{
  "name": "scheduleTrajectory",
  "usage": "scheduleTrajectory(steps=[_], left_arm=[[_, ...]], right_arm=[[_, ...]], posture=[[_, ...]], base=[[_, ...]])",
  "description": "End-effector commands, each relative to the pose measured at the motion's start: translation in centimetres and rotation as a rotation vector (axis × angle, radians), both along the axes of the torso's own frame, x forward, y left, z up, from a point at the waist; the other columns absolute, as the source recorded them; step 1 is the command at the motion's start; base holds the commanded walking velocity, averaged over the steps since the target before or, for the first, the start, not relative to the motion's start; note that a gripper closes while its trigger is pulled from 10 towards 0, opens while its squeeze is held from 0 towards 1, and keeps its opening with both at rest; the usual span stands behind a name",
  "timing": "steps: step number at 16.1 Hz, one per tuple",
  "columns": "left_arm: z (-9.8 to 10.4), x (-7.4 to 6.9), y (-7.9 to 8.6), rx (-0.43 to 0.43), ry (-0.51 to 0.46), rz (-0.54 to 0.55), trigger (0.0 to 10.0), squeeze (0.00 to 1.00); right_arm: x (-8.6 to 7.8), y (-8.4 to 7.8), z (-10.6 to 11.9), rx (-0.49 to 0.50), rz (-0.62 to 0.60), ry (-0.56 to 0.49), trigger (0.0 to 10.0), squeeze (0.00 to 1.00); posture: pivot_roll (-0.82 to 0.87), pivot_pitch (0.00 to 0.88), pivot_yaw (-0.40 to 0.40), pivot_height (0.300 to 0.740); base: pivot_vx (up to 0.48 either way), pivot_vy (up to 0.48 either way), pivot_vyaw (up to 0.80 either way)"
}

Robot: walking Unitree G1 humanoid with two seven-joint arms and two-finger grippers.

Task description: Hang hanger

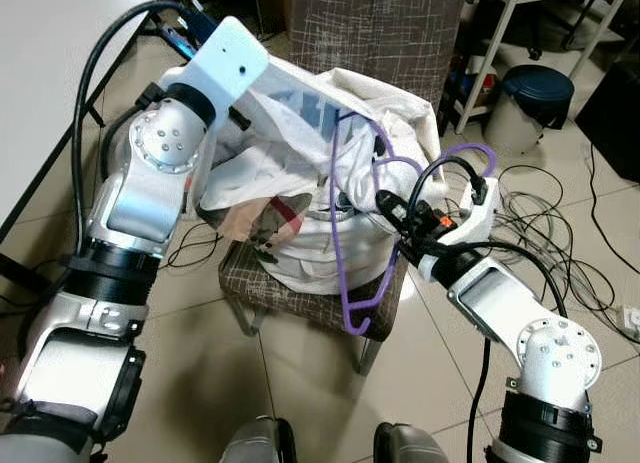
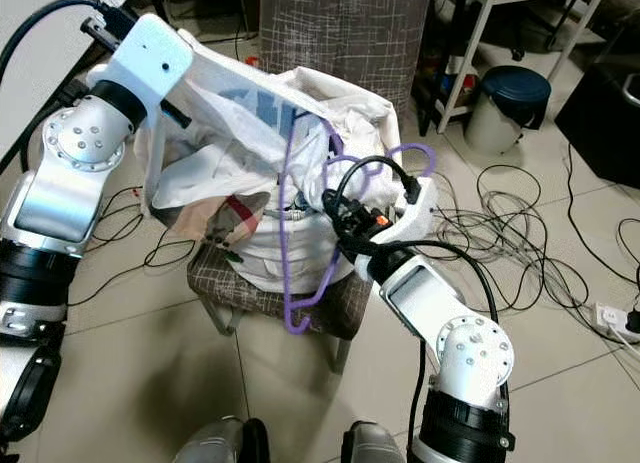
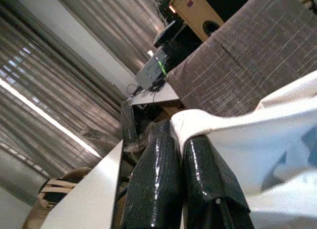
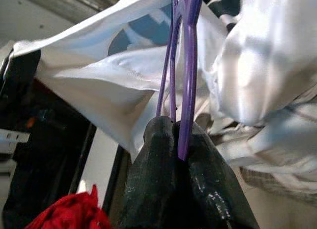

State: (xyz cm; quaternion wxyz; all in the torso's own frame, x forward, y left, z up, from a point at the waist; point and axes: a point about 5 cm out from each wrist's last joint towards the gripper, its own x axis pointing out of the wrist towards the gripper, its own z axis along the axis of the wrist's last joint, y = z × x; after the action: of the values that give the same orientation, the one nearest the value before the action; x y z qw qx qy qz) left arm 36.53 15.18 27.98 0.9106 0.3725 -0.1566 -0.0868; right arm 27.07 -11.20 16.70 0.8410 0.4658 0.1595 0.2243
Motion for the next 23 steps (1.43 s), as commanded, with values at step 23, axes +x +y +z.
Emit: scheduleTrajectory(steps=[23], left_arm=[[-4.1, -4.4, -5.2, 0.176, 0.099, -0.458, 0.0, 0.0]], right_arm=[[6.2, -7.2, 13.6, 0.519, -0.626, 0.056, 10.0, 0.0]], posture=[[-0.14, 0.093, 0.048, 0.74]], base=[[0.0, 0.0, 0.0]])
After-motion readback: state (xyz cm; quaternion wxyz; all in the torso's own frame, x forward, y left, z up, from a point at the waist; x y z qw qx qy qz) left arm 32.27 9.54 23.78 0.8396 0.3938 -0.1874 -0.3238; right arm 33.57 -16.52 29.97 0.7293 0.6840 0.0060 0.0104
